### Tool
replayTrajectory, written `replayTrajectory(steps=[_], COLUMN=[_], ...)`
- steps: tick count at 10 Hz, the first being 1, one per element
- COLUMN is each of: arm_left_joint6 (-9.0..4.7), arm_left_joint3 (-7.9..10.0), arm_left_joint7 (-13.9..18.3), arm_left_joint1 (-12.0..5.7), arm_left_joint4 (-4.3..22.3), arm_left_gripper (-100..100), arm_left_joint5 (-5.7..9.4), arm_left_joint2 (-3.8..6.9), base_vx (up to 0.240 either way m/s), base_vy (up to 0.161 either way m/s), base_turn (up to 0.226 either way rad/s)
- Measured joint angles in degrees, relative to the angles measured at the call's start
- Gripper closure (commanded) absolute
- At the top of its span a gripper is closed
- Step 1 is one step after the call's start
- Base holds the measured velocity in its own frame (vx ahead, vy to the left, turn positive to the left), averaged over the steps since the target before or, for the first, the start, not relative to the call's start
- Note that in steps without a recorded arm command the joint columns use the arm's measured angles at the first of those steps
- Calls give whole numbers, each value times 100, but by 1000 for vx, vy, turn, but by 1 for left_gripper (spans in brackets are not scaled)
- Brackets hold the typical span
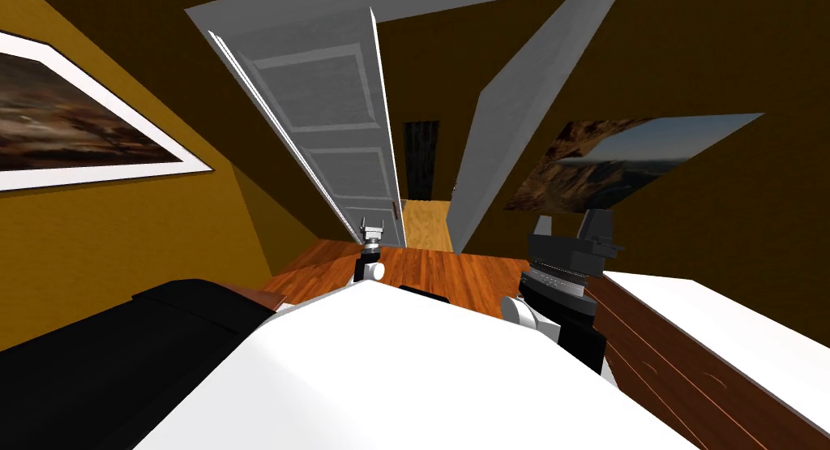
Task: Push the door open
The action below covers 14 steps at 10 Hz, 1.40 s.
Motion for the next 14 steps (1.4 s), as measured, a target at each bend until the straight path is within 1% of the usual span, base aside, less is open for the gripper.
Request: replayTrajectory(steps=[1, 2, 3, 4, 5, 6, 7, 8, 10, 11, 12, 13, 14], arm_left_joint6=[-50, -79, -134, -147, -167, -216, -269, -352, -451, -525, -591, -617, -678], arm_left_joint3=[-13, -13, -33, -42, -48, -57, -81, -106, -124, -159, -168, -174, -198], arm_left_joint7=[74, 153, 267, 369, 438, 519, 618, 755, 1027, 1148, 1291, 1406, 1536], arm_left_joint1=[-46, -87, -132, -158, -184, -257, -304, -358, -431, -479, -538, -562, -600], arm_left_joint4=[140, 272, 457, 563, 653, 831, 998, 1217, 1549, 1751, 1956, 2080, 2267], arm_left_gripper=[-100, -100, -100, -100, -100, -100, -100, -100, -100, -100, -100, -100, -100], arm_left_joint5=[47, 128, 225, 341, 394, 466, 561, 663, 893, 988, 1102, 1216, 1313], arm_left_joint2=[9, 24, 40, 41, 53, 62, 59, 84, 137, 132, 169, 184, 204], base_vx=[25, 39, 51, 36, 34, 34, 41, 47, 50, 38, 37, 35, 36], base_vy=[57, 73, 82, 69, 64, 87, 93, 99, 113, 113, 107, 104, 104], base_turn=[-112, -217, -205, -65, -153, -215, -193, -220, -205, -186, -234, -199, -184])
